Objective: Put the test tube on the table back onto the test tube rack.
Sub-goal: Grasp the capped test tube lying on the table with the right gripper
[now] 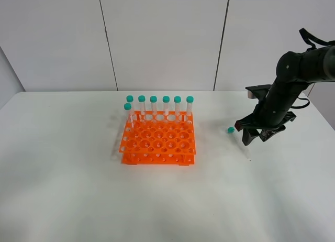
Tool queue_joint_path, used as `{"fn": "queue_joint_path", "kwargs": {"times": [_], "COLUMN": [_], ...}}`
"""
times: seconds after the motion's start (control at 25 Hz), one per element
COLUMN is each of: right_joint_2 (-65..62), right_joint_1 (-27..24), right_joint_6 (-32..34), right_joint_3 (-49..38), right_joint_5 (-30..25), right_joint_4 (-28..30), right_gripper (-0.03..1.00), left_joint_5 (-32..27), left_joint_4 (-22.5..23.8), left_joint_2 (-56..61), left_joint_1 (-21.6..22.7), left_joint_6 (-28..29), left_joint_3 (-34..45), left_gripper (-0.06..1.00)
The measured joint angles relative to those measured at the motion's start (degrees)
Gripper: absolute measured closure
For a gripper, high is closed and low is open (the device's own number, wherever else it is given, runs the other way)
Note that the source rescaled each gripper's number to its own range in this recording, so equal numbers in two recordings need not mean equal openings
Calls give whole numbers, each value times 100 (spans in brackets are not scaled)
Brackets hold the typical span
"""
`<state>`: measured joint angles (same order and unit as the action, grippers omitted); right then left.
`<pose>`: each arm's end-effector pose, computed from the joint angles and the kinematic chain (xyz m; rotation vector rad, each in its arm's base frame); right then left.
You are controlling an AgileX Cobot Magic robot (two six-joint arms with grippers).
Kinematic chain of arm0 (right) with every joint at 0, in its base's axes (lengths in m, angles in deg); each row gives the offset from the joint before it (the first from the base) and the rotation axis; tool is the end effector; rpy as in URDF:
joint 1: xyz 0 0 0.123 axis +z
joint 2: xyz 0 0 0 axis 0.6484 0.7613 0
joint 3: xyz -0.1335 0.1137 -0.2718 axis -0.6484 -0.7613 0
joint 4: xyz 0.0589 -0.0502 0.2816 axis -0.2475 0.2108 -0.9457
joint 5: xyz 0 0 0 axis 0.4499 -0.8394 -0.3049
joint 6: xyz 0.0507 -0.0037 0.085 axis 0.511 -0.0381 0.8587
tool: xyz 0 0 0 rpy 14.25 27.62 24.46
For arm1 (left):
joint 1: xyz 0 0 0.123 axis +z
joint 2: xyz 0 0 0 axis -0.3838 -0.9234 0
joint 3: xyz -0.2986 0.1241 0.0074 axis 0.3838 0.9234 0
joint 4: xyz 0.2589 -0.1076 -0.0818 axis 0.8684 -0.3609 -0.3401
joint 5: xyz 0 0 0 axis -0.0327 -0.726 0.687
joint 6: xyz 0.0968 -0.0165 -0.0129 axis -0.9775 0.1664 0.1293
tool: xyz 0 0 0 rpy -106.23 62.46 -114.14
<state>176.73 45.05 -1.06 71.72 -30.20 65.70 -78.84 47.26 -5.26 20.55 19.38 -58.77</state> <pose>0.4218 0.0393 0.1585 -0.3826 2.9907 0.0706 -0.0010 0.0006 0.2909 -0.0021 2.0520 -0.0382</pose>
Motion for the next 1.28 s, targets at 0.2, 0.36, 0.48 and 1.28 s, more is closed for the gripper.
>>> {"fn": "queue_joint_path", "kwargs": {"times": [0.2, 0.36, 0.48, 1.28], "right_joint_2": [186, 358, 430, 433], "right_joint_1": [0, 0, 0, 0], "right_joint_6": [0, 0, 0, -5], "right_joint_3": [0, 0, 0, 0], "right_joint_5": [215, 252, 345, 586], "right_joint_4": [-12, -77, -85, -352], "right_gripper": [45, 45, 45, 45], "left_joint_5": [0, 0, 0, 0], "left_joint_4": [0, 0, 0, 0], "left_joint_2": [0, 0, 0, 0], "left_joint_1": [0, 0, 0, 0], "left_joint_6": [0, 0, 0, 0], "left_joint_3": [0, 0, 0, 0], "left_gripper": [11, 11, 11, 11]}}
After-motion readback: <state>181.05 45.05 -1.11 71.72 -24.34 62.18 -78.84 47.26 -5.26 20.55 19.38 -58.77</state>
